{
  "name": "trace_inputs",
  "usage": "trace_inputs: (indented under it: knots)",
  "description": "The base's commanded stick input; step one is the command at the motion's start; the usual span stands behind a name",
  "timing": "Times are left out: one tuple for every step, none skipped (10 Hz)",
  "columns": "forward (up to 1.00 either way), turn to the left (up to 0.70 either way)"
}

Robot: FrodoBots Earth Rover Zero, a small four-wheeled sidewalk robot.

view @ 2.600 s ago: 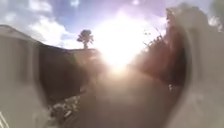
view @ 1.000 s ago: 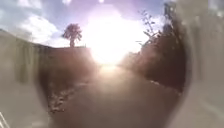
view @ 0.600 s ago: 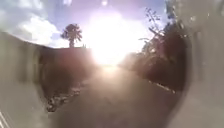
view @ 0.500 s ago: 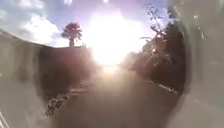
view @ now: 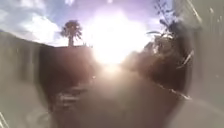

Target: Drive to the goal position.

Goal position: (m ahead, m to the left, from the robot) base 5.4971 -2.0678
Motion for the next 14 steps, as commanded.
trace_inputs:
  knots:
    - [1.00, 0.00]
    - [1.00, 0.00]
    - [1.00, 0.00]
    - [1.00, 0.00]
    - [1.00, -0.05]
    - [1.00, -0.11]
    - [1.00, -0.18]
    - [1.00, -0.25]
    - [1.00, -0.31]
    - [1.00, -0.38]
    - [1.00, -0.35]
    - [1.00, -0.29]
    - [1.00, -0.22]
    - [1.00, -0.16]
